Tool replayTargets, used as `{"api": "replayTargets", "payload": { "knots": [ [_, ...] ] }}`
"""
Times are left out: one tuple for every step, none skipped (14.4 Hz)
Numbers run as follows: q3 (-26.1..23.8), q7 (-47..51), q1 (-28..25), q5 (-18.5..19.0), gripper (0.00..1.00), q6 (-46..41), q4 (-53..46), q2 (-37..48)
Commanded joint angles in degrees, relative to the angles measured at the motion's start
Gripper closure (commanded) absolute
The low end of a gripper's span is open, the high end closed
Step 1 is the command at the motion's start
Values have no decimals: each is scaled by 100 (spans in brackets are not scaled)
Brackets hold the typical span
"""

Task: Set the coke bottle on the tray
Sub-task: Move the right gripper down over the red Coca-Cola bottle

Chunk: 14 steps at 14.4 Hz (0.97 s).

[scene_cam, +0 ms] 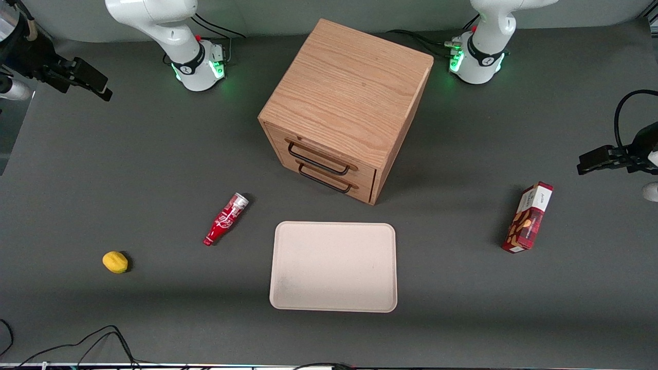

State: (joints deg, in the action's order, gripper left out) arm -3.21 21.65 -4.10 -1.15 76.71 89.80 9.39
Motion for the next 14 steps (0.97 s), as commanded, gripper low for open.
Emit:
{"api": "replayTargets", "payload": {
  "knots": [
    [84,-109,6,-88,0,20,-129,-34],
    [93,-178,32,-79,0,20,-129,-51],
    [93,-205,58,-87,0,11,-103,-43],
    [110,-214,59,-79,0,-15,-120,-69],
    [154,-223,59,-79,0,-24,-120,-87],
    [163,-223,59,-79,0,-24,-103,-87],
    [163,-223,59,-87,0,-24,-103,-104],
    [163,-206,50,-96,0,-24,-111,-122],
    [146,-197,41,-96,0,-16,-129,-165],
    [102,-118,15,-96,0,-7,-234,-296],
    [75,-100,-11,-122,0,19,-382,-472],
    [75,-57,-38,-236,0,37,-610,-717],
    [75,231,-73,-446,0,46,-891,-1015],
    [49,678,-91,-561,0,55,-1172,-1323]
  ]
}}
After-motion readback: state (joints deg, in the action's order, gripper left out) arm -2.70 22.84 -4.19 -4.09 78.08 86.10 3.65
